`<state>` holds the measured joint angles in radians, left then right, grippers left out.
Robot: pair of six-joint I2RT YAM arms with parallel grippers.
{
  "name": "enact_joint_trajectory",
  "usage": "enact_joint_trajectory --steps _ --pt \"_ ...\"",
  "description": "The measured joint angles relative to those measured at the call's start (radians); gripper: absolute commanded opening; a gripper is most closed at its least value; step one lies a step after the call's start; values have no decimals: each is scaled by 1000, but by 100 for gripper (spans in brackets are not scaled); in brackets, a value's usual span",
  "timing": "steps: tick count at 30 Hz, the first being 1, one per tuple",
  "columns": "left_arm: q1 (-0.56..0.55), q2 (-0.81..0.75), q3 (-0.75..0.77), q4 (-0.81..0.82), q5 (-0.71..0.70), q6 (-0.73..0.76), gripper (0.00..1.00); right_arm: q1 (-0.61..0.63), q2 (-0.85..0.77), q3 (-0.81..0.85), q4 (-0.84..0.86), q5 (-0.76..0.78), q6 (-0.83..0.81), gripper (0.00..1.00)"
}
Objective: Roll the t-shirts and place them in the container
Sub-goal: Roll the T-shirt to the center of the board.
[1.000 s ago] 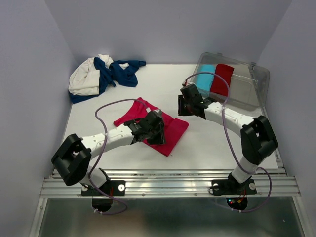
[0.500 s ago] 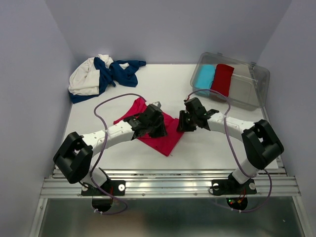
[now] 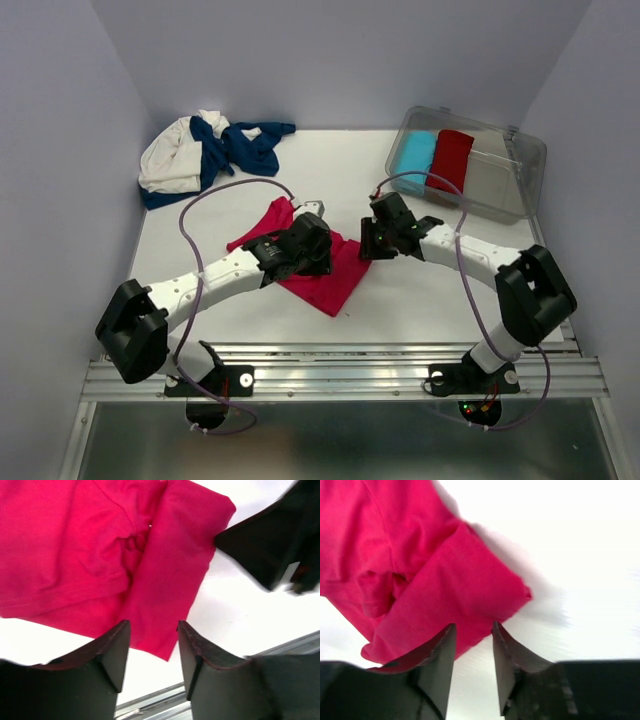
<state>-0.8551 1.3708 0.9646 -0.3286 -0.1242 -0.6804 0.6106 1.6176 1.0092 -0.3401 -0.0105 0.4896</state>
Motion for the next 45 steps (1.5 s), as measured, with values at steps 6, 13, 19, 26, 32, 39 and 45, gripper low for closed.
enact_joint_trajectory --steps 6,13,19,26,32,39,45 --pt "-69 0 37 -56 -132 74 58 -89 -161 5 -28 90 -23 61" --pt "-177 17 71 -92 -204 108 59 -214 -270 -123 -43 131 -10 73" --pt "-240 164 158 -106 -220 111 61 -225 -314 -191 -75 131 11 78" --pt "-284 338 173 -134 -225 104 65 -227 -334 -192 -77 122 23 82" --pt "-282 398 175 -128 -236 104 60 -232 -334 -192 -77 89 31 88" --pt "-280 447 179 -93 -248 114 15 -232 -334 -212 -70 39 47 89" --pt "-232 403 133 -3 -151 160 0 -232 -336 -300 5 -85 111 89"
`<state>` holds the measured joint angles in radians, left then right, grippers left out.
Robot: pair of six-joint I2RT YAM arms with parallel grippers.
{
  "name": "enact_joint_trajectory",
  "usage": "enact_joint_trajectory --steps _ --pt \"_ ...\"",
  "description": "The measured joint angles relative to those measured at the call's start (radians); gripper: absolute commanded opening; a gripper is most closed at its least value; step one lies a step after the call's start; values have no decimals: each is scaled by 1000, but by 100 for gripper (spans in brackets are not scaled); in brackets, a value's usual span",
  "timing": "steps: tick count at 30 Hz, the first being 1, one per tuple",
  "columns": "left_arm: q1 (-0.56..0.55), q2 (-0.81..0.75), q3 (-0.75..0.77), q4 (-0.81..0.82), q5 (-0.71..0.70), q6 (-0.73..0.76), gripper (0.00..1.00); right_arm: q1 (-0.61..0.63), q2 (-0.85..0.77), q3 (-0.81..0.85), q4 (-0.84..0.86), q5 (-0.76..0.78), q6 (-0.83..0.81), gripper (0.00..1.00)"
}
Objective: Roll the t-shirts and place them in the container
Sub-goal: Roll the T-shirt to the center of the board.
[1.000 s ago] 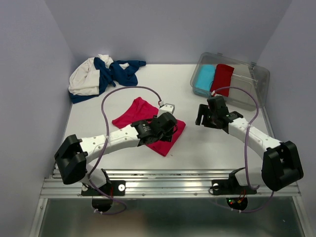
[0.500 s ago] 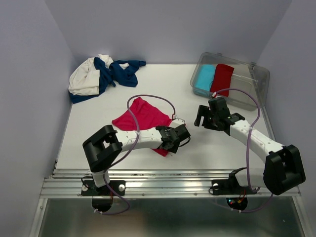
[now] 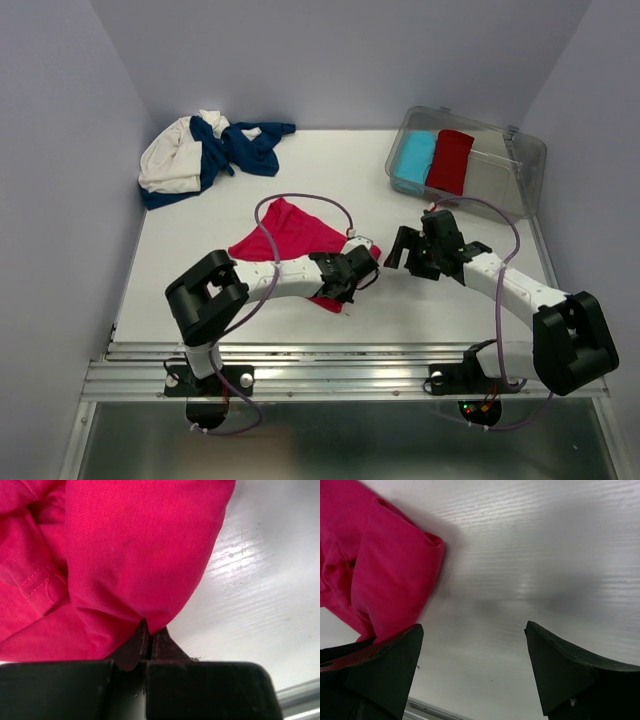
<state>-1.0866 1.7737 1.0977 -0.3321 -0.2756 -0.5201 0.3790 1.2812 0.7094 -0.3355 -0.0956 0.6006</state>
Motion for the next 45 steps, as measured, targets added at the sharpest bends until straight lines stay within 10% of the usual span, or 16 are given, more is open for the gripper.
enact_joint_trajectory --steps 17,22,29,45 --pt "95 -113 -125 183 338 65 0 17 168 -139 469 -306 327 88" --pt "105 -122 -143 201 360 66 0 52 251 -142 579 -343 392 51" --pt "107 -169 -158 202 372 80 72 68 284 -142 633 -349 443 1" --pt "-31 -178 -37 72 85 77 74 74 262 -142 623 -338 459 1"
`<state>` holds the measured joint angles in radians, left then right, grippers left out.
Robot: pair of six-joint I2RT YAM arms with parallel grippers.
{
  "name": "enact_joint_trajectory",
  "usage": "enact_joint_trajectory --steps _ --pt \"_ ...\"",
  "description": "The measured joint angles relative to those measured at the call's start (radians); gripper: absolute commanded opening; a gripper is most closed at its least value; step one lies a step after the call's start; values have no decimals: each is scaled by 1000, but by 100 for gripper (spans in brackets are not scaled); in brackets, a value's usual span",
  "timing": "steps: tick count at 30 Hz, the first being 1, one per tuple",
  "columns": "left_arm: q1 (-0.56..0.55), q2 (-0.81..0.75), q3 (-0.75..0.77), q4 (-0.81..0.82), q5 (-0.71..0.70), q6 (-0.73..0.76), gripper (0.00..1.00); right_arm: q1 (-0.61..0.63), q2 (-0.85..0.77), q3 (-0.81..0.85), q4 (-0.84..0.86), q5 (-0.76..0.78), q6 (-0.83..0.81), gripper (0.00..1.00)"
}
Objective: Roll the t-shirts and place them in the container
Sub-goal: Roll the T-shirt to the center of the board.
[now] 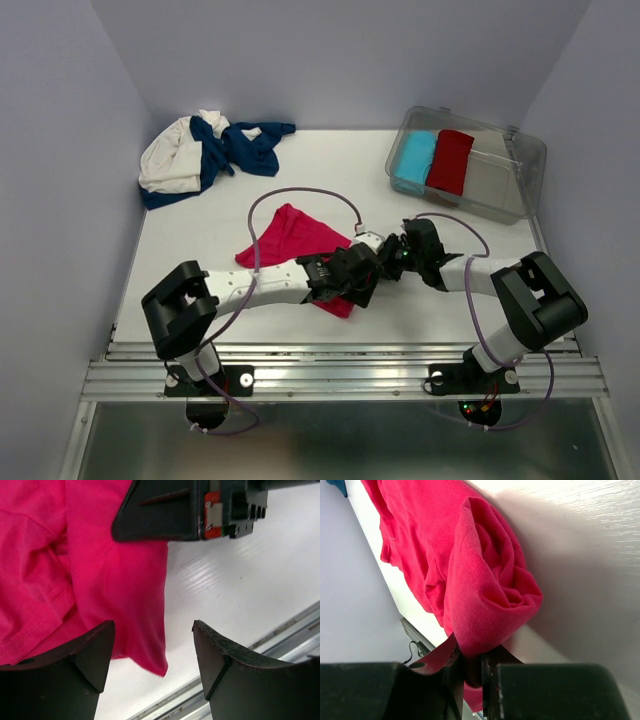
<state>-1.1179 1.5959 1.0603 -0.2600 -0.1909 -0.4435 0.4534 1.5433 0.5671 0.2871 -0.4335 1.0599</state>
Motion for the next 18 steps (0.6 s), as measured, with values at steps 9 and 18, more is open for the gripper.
enact_joint_trajectory --steps 9,18 --pt "-55 126 48 -29 -143 -26 64 0 0 0 -11 0 7 1" --pt "-54 172 55 -26 -192 -32 0 0 0 0 -14 0 10 6"
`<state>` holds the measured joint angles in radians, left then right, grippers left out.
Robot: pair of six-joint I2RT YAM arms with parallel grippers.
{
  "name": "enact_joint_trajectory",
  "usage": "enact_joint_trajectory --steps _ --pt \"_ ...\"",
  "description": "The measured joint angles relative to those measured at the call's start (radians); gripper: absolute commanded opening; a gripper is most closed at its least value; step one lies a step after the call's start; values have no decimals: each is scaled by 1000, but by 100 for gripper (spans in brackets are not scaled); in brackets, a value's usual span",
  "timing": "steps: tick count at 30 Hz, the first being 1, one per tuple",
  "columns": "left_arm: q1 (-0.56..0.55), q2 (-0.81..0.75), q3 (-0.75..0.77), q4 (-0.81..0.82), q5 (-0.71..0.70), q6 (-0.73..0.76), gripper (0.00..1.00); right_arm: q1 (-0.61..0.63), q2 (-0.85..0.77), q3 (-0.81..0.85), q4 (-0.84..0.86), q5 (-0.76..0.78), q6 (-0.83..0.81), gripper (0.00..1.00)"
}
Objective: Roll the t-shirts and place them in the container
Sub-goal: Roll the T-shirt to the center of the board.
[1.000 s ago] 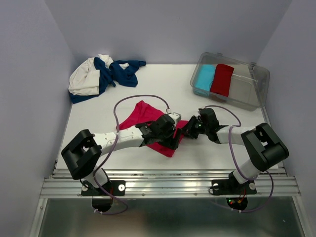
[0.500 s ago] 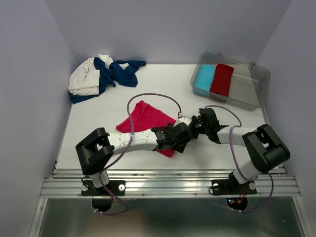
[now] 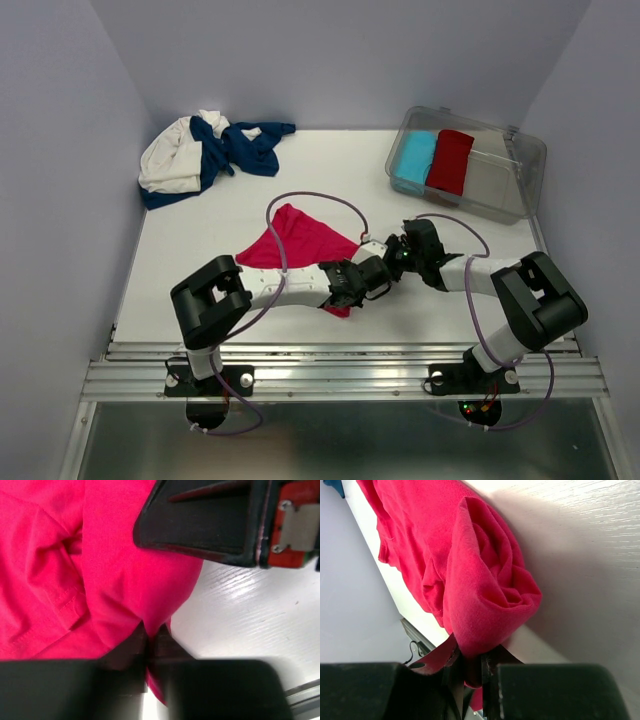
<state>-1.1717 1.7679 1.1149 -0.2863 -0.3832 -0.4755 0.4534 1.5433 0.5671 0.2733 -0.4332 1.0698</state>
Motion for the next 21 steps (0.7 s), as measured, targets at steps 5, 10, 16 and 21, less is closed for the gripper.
enact_joint_trajectory --steps 5,10,16,21 --pt "18 0 -1 12 35 21 0 0 -8 0 -11 8 -5 68" --pt "98 -93 -83 92 208 45 0 0 -80 0 -72 61 -18 89" --pt "278 -250 -216 222 488 40 0 0 -225 27 -185 182 -33 96" --pt "353 -280 -299 342 693 8 0 0 -305 48 -279 287 -43 96"
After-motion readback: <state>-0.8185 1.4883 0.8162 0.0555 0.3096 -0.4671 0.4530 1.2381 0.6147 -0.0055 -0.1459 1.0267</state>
